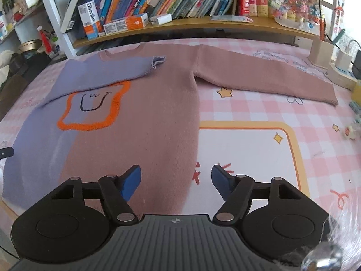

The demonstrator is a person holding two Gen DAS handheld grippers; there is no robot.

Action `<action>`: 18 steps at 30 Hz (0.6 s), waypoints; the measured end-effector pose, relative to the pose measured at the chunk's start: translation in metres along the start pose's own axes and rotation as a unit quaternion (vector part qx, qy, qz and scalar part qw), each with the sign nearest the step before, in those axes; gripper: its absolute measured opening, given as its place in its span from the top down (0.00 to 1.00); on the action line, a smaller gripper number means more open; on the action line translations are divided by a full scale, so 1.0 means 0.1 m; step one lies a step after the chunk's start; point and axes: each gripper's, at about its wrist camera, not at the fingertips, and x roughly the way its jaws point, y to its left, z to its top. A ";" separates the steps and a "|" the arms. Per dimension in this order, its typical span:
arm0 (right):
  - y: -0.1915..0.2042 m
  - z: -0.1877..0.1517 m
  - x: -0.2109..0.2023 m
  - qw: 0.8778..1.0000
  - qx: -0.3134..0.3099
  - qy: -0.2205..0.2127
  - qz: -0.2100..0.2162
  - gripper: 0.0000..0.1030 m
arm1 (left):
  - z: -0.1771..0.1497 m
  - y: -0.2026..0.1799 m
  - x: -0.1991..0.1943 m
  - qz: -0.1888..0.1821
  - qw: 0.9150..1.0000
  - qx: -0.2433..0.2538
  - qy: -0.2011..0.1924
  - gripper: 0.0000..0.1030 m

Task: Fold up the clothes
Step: 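Pinch the sweater hem with both grippers and pull it straight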

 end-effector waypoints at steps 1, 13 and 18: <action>0.00 -0.01 0.00 1.000 0.003 0.004 -0.005 0.34 | 0.03 0.03 0.05 -0.007 1.000 -0.002 0.004 0.41; 0.10 -0.15 0.00 0.998 0.034 0.024 -0.043 0.58 | 0.08 0.04 0.27 -0.071 0.997 -0.001 0.030 0.57; 0.17 -0.16 0.00 0.998 0.044 0.023 -0.032 0.87 | 0.15 0.08 0.31 -0.103 0.994 -0.015 0.031 0.96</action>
